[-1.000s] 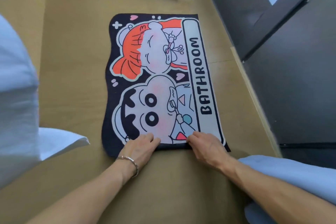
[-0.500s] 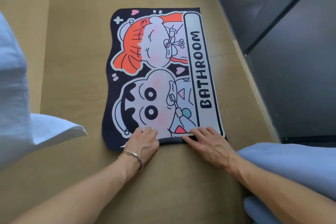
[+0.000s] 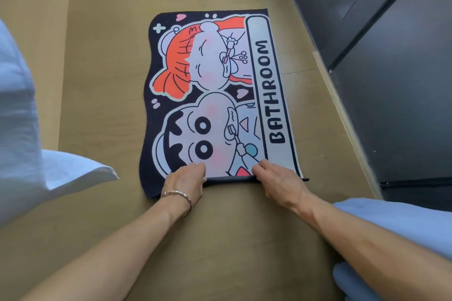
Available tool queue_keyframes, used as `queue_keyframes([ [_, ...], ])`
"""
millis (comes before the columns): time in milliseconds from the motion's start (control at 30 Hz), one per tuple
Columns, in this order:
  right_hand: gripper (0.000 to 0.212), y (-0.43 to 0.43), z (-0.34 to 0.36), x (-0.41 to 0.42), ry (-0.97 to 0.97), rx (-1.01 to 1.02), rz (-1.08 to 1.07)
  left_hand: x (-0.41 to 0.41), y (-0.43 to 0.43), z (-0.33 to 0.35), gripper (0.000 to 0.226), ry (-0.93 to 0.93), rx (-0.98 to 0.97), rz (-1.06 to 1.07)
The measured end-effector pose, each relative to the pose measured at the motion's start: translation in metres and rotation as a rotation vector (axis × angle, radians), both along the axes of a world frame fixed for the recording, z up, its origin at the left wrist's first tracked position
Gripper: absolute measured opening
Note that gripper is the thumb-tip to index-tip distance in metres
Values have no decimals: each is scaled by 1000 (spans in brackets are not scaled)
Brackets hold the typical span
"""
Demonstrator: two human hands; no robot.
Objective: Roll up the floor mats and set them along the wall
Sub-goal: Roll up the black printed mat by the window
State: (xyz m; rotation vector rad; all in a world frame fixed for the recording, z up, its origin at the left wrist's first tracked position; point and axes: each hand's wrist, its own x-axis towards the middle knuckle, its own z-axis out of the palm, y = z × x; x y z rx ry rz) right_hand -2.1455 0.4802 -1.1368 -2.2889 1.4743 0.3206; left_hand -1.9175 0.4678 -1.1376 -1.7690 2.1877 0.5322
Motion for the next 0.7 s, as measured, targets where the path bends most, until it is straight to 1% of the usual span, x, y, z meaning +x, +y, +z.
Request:
queue_keyframes([
  [67,29,-1,-4,-1,3,-104,47,-2,0,-4,15,-7,-23,18],
  [167,22,-5,-1,2,56,-230,142,-5,-2,-4,12,-55,-56,3],
  [267,17,-5,-3,4,113,-280,223,-5,-4,-4,11,-126,-106,-109],
  [300,16,-3,-4,5,116,-276,216,-5,-3,-3,12,-129,-111,-136],
  [333,16,0,-7,5,113,-266,193,-4,-1,-2,13,-94,-129,-153],
  [367,18,6,-10,5,113,-253,164,-4,1,-1,19,-55,-138,-189],
  [433,24,18,-14,3,103,-233,119,2,8,-3,39,-30,-198,-263],
  [500,37,26,-16,-1,66,-238,114,10,20,-9,48,1,-216,-288],
  [567,48,28,-15,-4,44,-259,128,18,29,-13,72,57,-200,-310],
  [600,50,26,-16,-5,42,-269,133,22,32,-16,82,78,-205,-306],
  [633,50,25,-17,-5,46,-277,140,24,33,-17,87,92,-221,-300],
  [700,48,21,-17,-3,76,-269,159,27,32,-19,87,125,-261,-310],
])
